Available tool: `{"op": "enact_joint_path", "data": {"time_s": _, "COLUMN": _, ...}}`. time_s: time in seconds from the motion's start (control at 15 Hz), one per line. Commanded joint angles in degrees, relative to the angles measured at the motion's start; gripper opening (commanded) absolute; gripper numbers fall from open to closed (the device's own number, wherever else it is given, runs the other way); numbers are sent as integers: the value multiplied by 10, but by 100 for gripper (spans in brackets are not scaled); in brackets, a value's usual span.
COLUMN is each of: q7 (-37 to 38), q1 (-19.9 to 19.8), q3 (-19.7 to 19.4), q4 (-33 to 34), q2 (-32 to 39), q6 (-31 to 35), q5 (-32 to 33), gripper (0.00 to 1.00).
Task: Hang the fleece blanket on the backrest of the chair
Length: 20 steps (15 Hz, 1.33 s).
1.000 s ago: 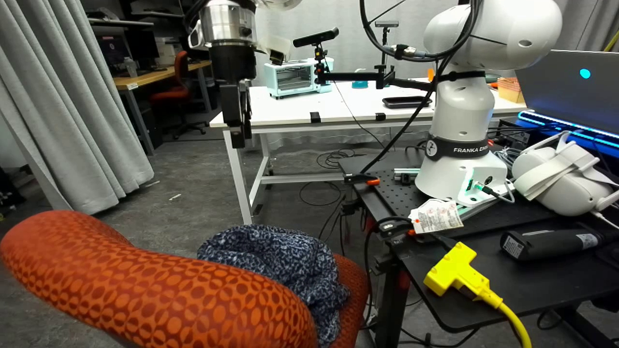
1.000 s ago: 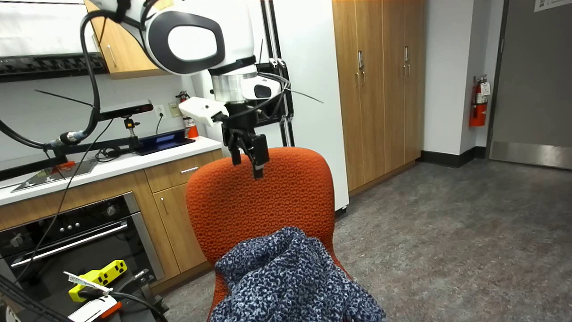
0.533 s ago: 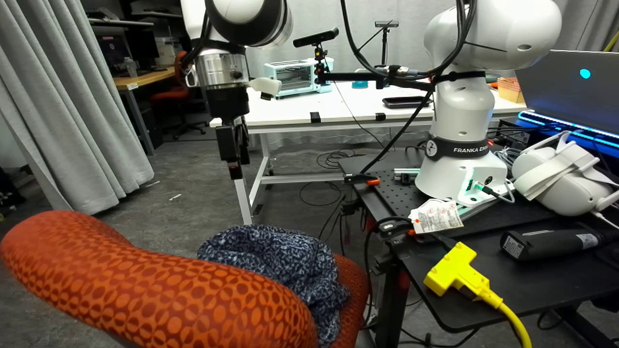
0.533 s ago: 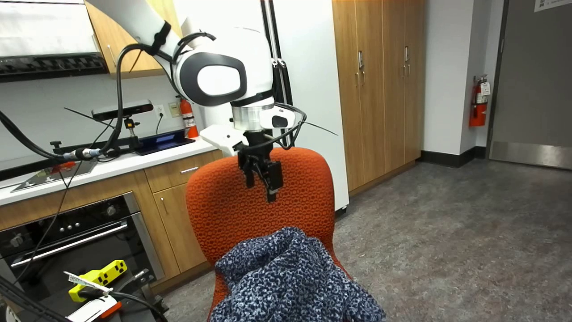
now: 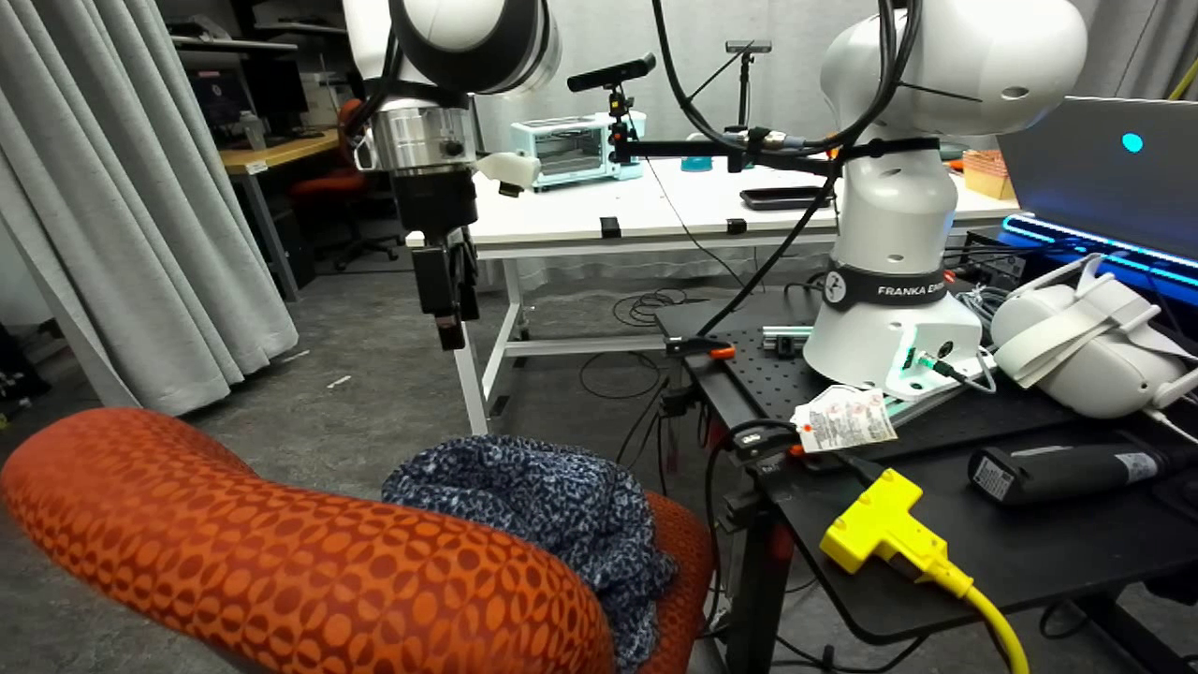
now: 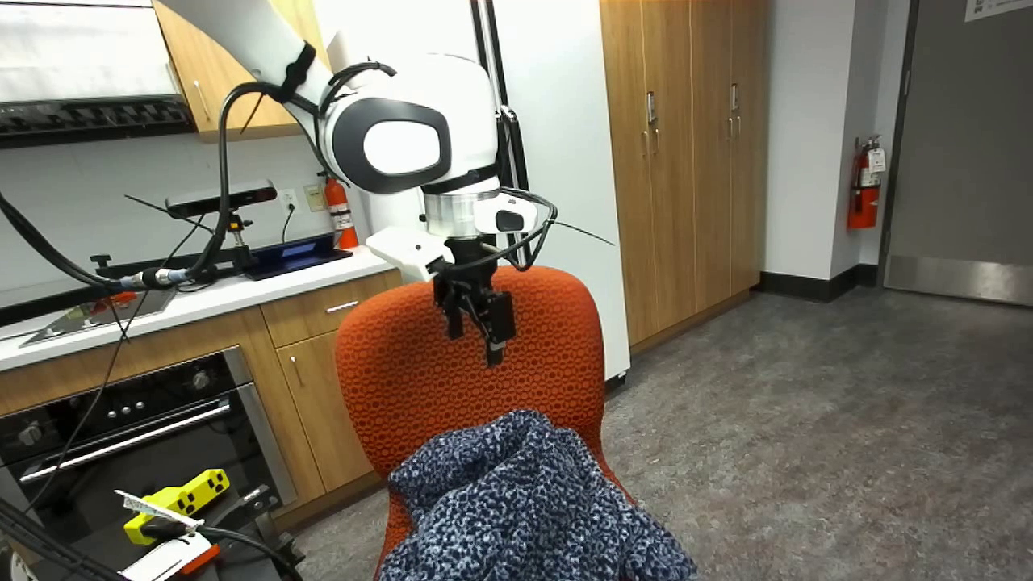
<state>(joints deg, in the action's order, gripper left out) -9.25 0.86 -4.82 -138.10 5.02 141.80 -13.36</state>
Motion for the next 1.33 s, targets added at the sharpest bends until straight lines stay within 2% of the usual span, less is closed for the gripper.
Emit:
{"op": "enact_joint_path", "data": {"time_s": 0.0, "q7": 2, "q1": -14, "q3": 14, "q4": 0, "q2": 0, "q6": -1, "q5": 3, "gripper": 100}}
{"op": "enact_joint_path", "data": {"time_s": 0.2, "q7": -4, "q1": -15, "q3": 15, "q4": 4, "q2": 5, "q6": -2, "q5": -5, "gripper": 100}}
{"op": "enact_joint_path", "data": {"time_s": 0.6, "q7": -39, "q1": -30, "q3": 23, "q4": 40, "q2": 66, "q6": 8, "q5": -47, "gripper": 100}}
{"op": "enact_joint_path", "data": {"time_s": 0.93, "q7": -76, "q1": -56, "q3": 54, "q4": 94, "q2": 161, "q6": 37, "q5": -98, "gripper": 100}}
{"op": "enact_joint_path", "data": {"time_s": 1.27, "q7": -82, "q1": -91, "q3": 92, "q4": 172, "q2": 278, "q6": 62, "q5": -100, "gripper": 100}}
